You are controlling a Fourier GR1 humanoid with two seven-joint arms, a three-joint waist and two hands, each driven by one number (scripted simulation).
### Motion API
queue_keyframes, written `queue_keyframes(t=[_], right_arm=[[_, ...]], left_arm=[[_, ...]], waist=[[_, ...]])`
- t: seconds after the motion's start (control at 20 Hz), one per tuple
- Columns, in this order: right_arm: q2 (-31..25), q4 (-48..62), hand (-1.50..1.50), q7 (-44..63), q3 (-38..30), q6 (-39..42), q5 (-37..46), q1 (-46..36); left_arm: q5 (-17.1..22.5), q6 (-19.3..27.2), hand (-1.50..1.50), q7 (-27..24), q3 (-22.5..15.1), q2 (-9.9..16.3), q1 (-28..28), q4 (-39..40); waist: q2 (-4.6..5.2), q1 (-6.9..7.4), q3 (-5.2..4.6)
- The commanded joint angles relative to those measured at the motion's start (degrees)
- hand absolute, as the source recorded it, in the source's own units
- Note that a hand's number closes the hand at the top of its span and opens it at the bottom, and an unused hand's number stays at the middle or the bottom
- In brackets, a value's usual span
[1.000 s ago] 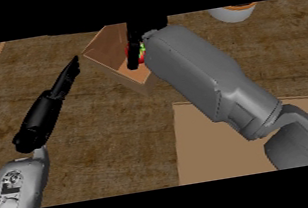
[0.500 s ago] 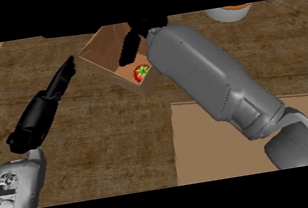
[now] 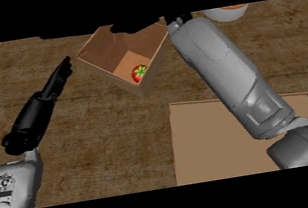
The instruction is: Pick the tomato from the tray and place it in the cardboard box
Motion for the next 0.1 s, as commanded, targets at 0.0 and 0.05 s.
queue_keyframes(t=[0.0, 0.05], right_arm=[[0.0, 2.7, -1.50, -9.0, -5.0, -3.5, -3.5, 3.6], [-4.5, 2.6, -1.50, -7.9, -7.0, 0.0, -4.4, 1.6]], left_arm=[[-0.7, 1.1, 0.00, -0.8, 0.0, -1.2, -1.2, 2.7], [0.8, -0.2, 0.00, 0.7, 1.2, 0.2, 0.0, 0.5]], waist=[[0.13, -0.72, -0.08], [-0.17, -0.75, -0.06]])
